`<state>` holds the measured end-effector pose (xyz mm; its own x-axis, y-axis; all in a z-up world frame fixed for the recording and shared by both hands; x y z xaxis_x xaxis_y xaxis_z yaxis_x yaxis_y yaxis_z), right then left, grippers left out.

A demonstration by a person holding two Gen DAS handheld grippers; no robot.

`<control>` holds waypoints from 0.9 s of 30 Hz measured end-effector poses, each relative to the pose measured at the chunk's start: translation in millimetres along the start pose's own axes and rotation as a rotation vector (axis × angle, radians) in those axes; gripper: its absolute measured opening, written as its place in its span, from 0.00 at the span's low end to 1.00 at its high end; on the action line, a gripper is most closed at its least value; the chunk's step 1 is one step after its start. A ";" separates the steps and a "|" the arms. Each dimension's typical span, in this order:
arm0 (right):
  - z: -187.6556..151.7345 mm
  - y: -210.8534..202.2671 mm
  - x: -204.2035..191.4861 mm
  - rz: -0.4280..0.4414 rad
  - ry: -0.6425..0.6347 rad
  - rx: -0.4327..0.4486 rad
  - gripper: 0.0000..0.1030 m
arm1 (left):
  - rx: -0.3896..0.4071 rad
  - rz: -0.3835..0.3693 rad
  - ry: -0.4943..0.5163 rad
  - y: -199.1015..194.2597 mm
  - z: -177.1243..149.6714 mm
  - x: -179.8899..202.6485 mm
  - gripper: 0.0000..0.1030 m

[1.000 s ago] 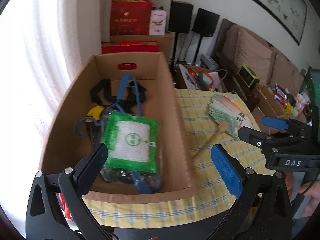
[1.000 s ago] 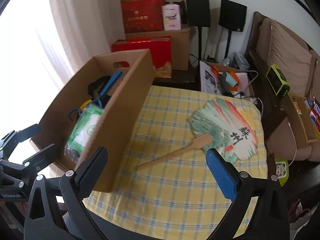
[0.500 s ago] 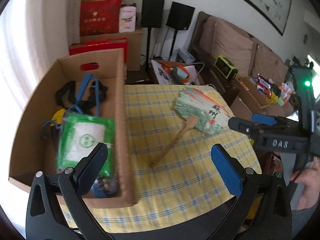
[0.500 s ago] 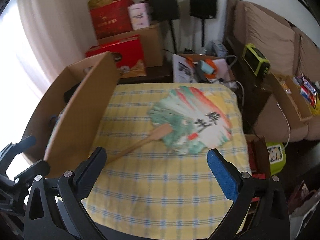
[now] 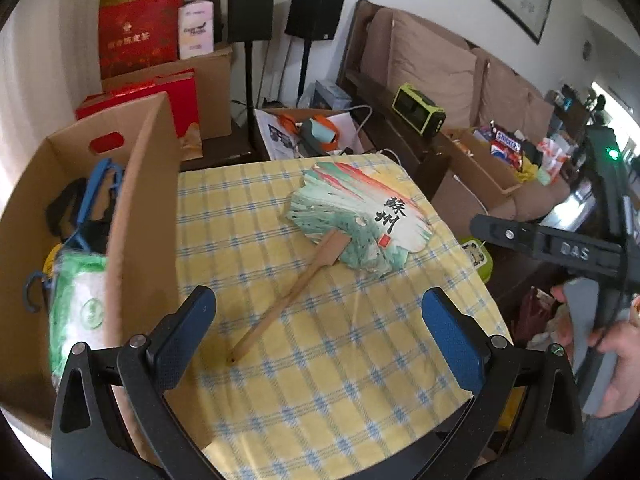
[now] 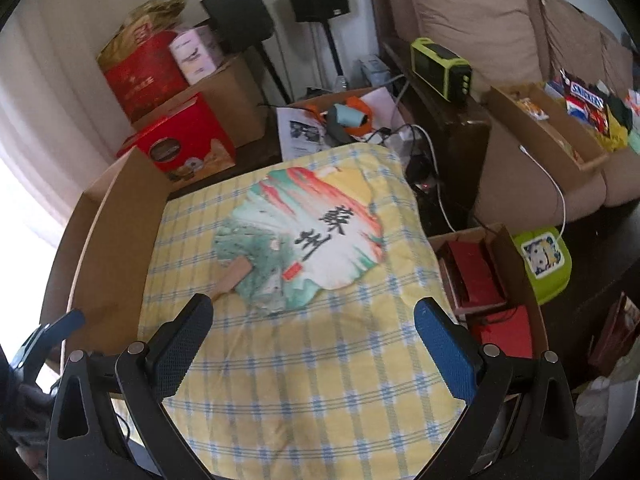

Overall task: Organize objects
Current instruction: 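Withdraw both tools from the box toward the hand fan, then close the left tool on the wooden fan handle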

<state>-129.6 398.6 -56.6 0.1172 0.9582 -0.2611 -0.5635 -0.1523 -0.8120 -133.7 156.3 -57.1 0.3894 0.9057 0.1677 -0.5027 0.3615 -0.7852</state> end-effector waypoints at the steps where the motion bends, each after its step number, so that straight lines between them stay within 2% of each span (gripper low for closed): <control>1: -0.7 0.0 3.5 0.002 0.008 0.001 0.99 | -0.012 -0.002 0.008 6.2 1.9 2.3 1.00; 4: -3.5 0.6 13.8 0.022 0.039 0.001 0.99 | -0.060 -0.011 0.034 26.6 6.4 8.4 0.99; 7: -6.6 0.9 20.4 0.040 0.055 0.005 0.99 | -0.096 0.011 0.077 45.4 6.4 15.2 0.90; 10: -8.0 2.7 23.3 0.058 0.056 0.004 0.99 | -0.131 0.027 0.128 63.2 1.6 21.8 0.78; 12: -9.6 6.6 25.4 0.067 0.062 -0.012 0.99 | -0.169 0.072 0.145 77.4 -1.1 23.1 0.62; 13: -10.3 8.5 26.6 0.072 0.064 -0.017 0.99 | -0.182 0.079 0.137 82.6 -2.0 21.7 0.59; 16: -13.0 13.9 26.7 0.088 0.069 -0.030 0.99 | -0.184 0.089 0.129 96.1 -3.6 18.4 0.55; 21: -17.0 20.3 25.6 0.115 0.076 -0.044 0.98 | -0.216 0.141 0.149 114.5 -8.3 15.2 0.32; 25: -15.5 22.2 28.6 0.138 0.093 -0.047 0.96 | -0.211 0.154 0.139 122.5 -7.9 9.2 0.28; 27: -13.8 23.1 30.5 0.148 0.103 -0.047 0.93 | -0.203 0.159 0.134 124.0 -8.0 7.2 0.20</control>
<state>-127.7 420.9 -90.6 0.1198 0.8950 -0.4297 -0.5427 -0.3034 -0.7832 -187.0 205.8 -158.0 0.4233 0.9053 -0.0361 -0.4057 0.1538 -0.9010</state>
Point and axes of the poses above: each gripper's, at about its wrist camera, not at the fingertips, and y roughly the way its jaws point, x to its right, z to its top, the point moved 1 cm from there along y, roughly the way its jaws point, and after that the axes turned 2 degrees about -x, right-handed, at the moved point
